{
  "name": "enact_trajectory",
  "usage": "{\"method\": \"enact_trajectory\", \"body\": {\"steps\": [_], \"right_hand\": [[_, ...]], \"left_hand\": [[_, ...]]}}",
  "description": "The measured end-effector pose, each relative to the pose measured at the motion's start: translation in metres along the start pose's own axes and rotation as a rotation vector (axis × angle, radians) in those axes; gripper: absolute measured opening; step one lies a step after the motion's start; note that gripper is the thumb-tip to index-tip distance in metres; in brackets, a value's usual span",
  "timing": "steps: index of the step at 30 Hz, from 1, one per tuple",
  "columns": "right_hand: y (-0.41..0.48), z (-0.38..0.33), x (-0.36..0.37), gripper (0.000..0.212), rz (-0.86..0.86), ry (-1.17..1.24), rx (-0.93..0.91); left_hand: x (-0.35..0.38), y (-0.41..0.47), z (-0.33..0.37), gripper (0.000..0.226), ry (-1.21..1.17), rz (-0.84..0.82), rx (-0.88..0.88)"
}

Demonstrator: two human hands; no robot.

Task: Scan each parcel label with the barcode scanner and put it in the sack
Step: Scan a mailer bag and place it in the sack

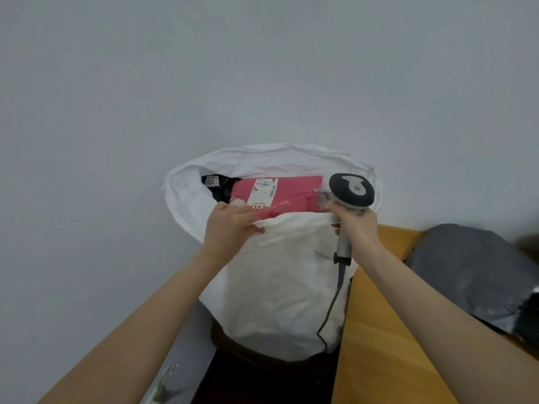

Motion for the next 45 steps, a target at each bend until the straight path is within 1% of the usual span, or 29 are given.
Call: {"method": "enact_trajectory", "body": {"steps": [1,2,4,5,6,8,9,11,12,13,14,15,16,17,19,20,21,23,24,27,29,31,33,36,38,40,43,45], "right_hand": [[-0.001,0.008,-0.003,0.021,-0.005,-0.030,0.028],[-0.002,0.021,-0.007,0.023,-0.013,-0.067,0.071],[-0.008,0.051,-0.018,0.033,-0.041,-0.144,0.170],[-0.012,0.063,-0.024,0.037,-0.053,-0.178,0.215],[-0.013,0.070,-0.031,0.039,-0.066,-0.199,0.255],[-0.013,0.065,-0.039,0.032,-0.117,-0.192,0.324],[-0.012,0.057,-0.042,0.030,-0.163,-0.187,0.350],[-0.008,0.031,-0.043,0.031,-0.235,-0.184,0.362],[-0.004,0.017,-0.041,0.030,-0.249,-0.169,0.352],[0.000,0.003,-0.038,0.028,-0.262,-0.145,0.336],[0.004,-0.009,-0.031,0.025,-0.275,-0.115,0.328],[0.008,-0.017,-0.024,0.023,-0.276,-0.079,0.332],[0.014,-0.021,-0.015,0.022,-0.273,-0.031,0.344],[0.020,-0.023,-0.005,0.022,-0.259,0.031,0.357],[0.035,-0.018,0.014,0.022,-0.219,0.109,0.351],[0.042,-0.013,0.022,0.022,-0.199,0.104,0.338],[0.050,-0.006,0.027,0.024,-0.174,0.093,0.327],[0.060,0.007,0.032,0.022,-0.122,0.094,0.335],[0.065,0.014,0.034,0.019,-0.103,0.099,0.347],[0.073,0.028,0.038,0.013,-0.103,0.107,0.374],[0.078,0.034,0.039,0.013,-0.108,0.105,0.395],[0.080,0.037,0.037,0.016,-0.110,0.090,0.407],[0.080,0.037,0.031,0.016,-0.100,0.087,0.403],[0.076,0.032,0.022,0.015,-0.082,0.095,0.384],[0.071,0.025,0.017,0.013,-0.077,0.097,0.366],[0.064,0.019,0.011,0.014,-0.071,0.107,0.353],[0.054,0.012,-0.006,0.021,-0.040,0.129,0.328],[0.047,0.009,-0.022,0.024,-0.015,0.141,0.318]], "left_hand": [[0.011,-0.014,0.009,0.020,0.044,-0.094,0.044],[0.027,-0.030,0.015,0.021,0.069,-0.285,0.044],[0.052,-0.061,0.019,0.030,0.102,-0.681,-0.101],[0.060,-0.071,0.021,0.034,0.128,-0.805,-0.140],[0.064,-0.072,0.023,0.035,0.136,-0.875,-0.169],[0.067,-0.067,0.021,0.037,0.097,-0.981,-0.260],[0.068,-0.063,0.018,0.039,0.040,-1.058,-0.309],[0.070,-0.054,0.012,0.044,-0.162,-1.209,-0.436],[0.071,-0.043,0.008,0.045,-0.248,-1.193,-0.513],[0.073,-0.027,0.005,0.044,-0.310,-1.121,-0.576],[0.077,-0.008,0.001,0.041,-0.342,-1.017,-0.604],[0.086,0.009,-0.004,0.038,-0.326,-0.914,-0.568],[0.097,0.024,-0.008,0.042,-0.278,-0.835,-0.498],[0.111,0.034,-0.013,0.056,-0.216,-0.804,-0.429],[0.145,0.042,-0.021,0.093,-0.111,-0.841,-0.348],[0.167,0.038,-0.024,0.103,-0.086,-0.895,-0.337],[0.186,0.029,-0.022,0.107,-0.066,-0.971,-0.327],[0.221,-0.001,-0.013,0.104,0.016,-1.121,-0.263],[0.231,-0.012,-0.011,0.100,0.072,-1.147,-0.232],[0.256,-0.011,-0.035,0.081,0.109,-1.090,-0.265],[0.269,-0.004,-0.055,0.075,0.101,-1.092,-0.292],[0.278,-0.003,-0.063,0.074,0.111,-1.108,-0.283],[0.280,-0.003,-0.061,0.079,0.085,-1.138,-0.275],[0.273,0.006,-0.060,0.089,-0.029,-1.193,-0.332],[0.262,0.022,-0.056,0.093,-0.111,-1.141,-0.389],[0.251,0.042,-0.046,0.104,-0.133,-1.025,-0.400],[0.237,0.064,-0.021,0.090,-0.145,-0.908,-0.357],[0.223,0.081,0.001,0.081,-0.167,-0.796,-0.347]]}}
Point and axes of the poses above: each hand's wrist, its own y-axis towards the middle knuckle, its own x-axis out of the palm, z = x × y, the point moved 7 cm from there along y, towards the middle knuckle, and after that the axes turned 8 degrees about z, right-handed, at the moved point
